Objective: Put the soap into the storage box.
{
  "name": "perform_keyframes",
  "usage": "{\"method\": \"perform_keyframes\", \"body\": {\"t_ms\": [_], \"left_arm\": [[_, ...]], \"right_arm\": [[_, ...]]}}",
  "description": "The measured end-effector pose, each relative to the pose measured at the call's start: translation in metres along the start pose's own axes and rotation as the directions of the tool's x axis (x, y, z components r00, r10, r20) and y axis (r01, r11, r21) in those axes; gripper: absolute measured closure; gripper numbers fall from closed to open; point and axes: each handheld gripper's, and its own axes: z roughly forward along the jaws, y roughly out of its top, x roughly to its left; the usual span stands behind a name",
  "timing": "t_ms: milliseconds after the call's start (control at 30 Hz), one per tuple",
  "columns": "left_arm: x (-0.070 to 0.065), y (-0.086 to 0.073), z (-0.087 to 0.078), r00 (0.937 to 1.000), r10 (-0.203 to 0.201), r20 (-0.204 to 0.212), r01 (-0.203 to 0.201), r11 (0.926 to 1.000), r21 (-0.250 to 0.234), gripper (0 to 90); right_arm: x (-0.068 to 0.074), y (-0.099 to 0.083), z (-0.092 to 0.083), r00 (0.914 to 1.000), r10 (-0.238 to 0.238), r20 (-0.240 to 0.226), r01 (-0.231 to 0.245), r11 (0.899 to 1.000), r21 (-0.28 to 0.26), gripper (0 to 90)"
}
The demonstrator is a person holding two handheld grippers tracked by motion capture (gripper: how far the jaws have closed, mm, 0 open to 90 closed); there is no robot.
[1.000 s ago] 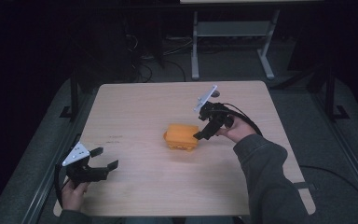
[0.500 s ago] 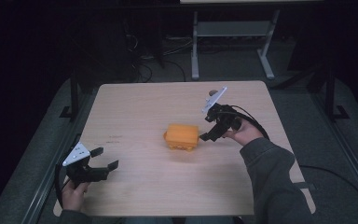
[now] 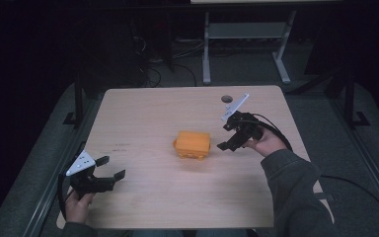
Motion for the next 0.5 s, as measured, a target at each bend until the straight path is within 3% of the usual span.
{"method": "perform_keyframes", "body": {"t_ms": [500], "left_arm": [[-0.002, 0.0, 0.0, 1.0, 0.008, 0.0, -0.008, 0.9999, 0.008, 14.1]], "right_arm": [[-0.001, -0.026, -0.015, 0.9987, 0.047, 0.019, -0.047, 0.999, -0.015, 20.3]]}}
